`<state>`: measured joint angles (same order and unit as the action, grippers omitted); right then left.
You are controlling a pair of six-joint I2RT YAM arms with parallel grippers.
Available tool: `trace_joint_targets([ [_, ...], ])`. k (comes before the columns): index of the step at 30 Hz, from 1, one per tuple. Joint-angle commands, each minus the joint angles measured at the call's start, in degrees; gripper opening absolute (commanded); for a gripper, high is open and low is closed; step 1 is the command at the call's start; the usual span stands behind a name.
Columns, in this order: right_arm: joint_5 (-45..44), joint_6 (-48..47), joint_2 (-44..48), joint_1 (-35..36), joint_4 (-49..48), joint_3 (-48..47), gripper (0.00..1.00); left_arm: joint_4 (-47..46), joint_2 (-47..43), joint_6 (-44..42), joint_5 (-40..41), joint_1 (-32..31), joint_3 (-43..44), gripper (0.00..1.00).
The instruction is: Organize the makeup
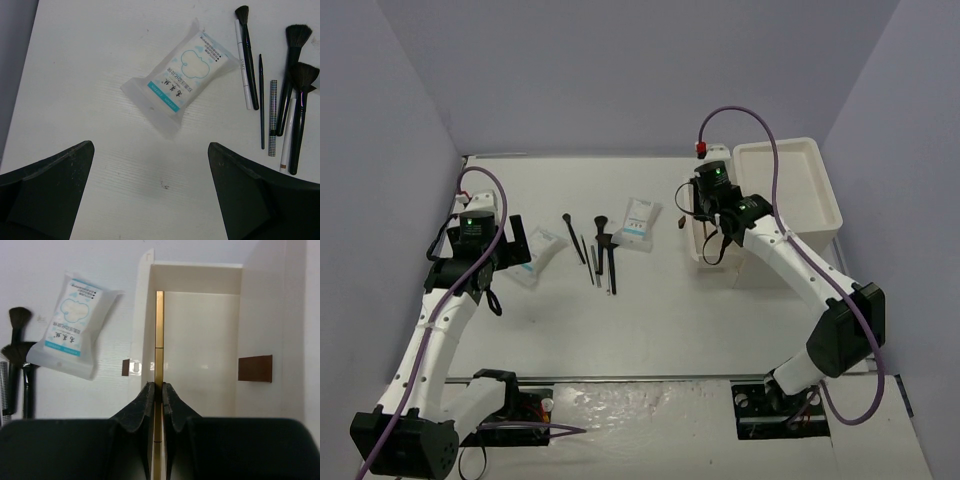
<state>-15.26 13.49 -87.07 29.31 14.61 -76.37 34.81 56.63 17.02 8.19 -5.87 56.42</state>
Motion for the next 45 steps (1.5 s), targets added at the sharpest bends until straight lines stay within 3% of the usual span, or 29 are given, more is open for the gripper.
trace_joint_targets([
  [1,2.2,-3.7,-3.4,-3.6,-0.7,-4.5,0.04,-2.6,0.1,0.1,0.6,0.6,1.0,0.97],
  [3,2.1,-4.2,-4.5,-4.0,-0.8,-5.2,0.12,-2.6,0.1,0.2,0.5,0.6,1.0,0.97],
  [7,2.3,-3.7,-5.6,-4.1,-0.8,-7.1,0.44,-2.6,0.0,0.2,0.4,0.6,1.1,0.97],
  [11,1.4,-1.6,-4.2,-2.8,-1.0,-7.5,0.52,-2.6,-0.1,0.2,0.4,0.6,1.0,0.97],
  [19,0.3,5.6,-3.2,11.3,-6.1,-5.6,0.52,-2.6,-0.1,0.1,0.6,0.6,1.1,0.97],
  [27,0.1,12.0,-12.6,23.1,-13.2,-2.8,0.41,-2.6,-0.4,0.1,1.1,0.7,1.0,0.97],
  [35,0.1,14.1,-21.5,28.0,-18.2,-3.5,0.33,-2.6,-0.5,0.2,1.1,0.7,1.0,0.97],
  [45,-0.7,15.9,-29.6,28.9,-20.8,-4.7,0.27,-2.6,-0.5,0.3,1.0,0.7,1.0,0.97],
])
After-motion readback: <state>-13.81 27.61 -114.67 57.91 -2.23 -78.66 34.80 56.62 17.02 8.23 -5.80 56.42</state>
